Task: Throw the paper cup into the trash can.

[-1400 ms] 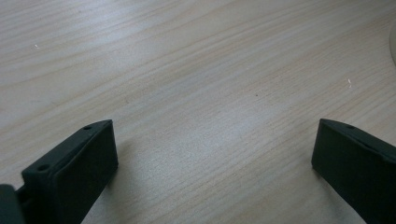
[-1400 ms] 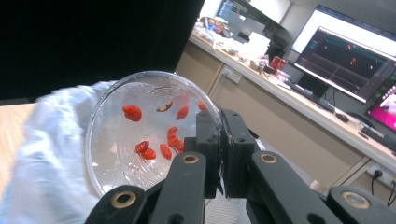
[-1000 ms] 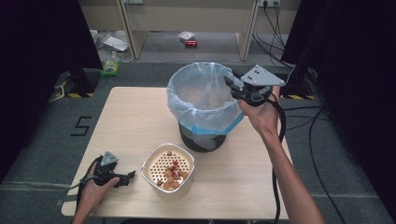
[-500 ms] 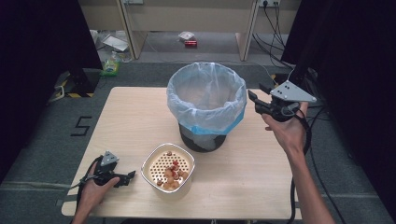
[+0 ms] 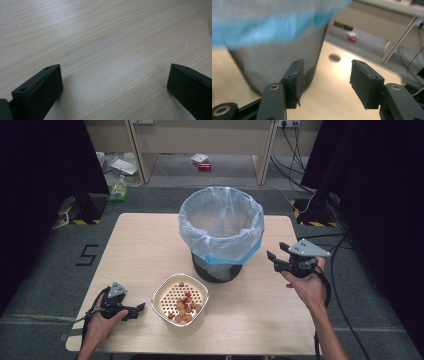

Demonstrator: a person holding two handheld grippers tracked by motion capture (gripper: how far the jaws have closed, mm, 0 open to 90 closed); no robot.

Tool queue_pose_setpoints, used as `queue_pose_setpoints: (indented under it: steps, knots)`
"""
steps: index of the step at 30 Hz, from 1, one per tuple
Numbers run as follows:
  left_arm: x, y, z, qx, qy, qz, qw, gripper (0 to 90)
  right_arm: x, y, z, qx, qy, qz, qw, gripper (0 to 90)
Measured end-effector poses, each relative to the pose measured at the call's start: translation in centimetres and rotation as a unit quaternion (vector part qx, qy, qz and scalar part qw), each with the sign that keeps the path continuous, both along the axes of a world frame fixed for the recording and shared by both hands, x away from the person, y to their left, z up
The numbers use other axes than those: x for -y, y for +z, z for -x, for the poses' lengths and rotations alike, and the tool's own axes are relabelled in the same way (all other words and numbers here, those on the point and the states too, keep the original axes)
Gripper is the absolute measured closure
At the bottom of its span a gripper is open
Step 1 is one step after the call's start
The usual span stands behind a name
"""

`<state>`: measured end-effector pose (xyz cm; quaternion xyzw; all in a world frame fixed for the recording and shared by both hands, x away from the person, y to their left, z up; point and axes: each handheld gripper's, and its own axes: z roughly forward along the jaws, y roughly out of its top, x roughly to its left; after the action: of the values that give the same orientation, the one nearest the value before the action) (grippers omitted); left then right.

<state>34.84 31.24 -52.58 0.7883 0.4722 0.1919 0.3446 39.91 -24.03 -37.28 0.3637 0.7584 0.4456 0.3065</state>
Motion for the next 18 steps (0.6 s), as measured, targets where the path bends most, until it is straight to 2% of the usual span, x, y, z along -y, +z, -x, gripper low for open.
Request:
queue_pose_setpoints:
  steps: [4, 5, 7, 13, 18]
  knots:
    - [0.0, 0.0, 0.0, 0.000, 0.000, 0.000, 1.0000, 0.0, 0.0, -2.6, 0.7, -0.024, 0.003, 0.011, 0.9996, 43.2]
    - [0.0, 0.0, 0.0, 0.000, 0.000, 0.000, 1.0000, 0.0, -0.2, -3.8, 1.0, -0.033, 0.003, 0.018, 0.9993, 42.9]
    - [0.0, 0.0, 0.0, 0.000, 0.000, 0.000, 1.0000, 0.0, -0.4, -4.7, 1.3, -0.041, 0.005, 0.022, 0.9989, 41.8]
    - [0.0, 0.0, 0.0, 0.000, 0.000, 0.000, 1.0000, 0.0, -0.9, -6.9, 1.7, -0.059, 0.006, 0.031, 0.9977, 40.2]
    - [0.0, 0.0, 0.0, 0.000, 0.000, 0.000, 1.0000, 0.0, -1.2, -7.9, 2.0, -0.068, 0.010, 0.037, 0.9969, 39.6]
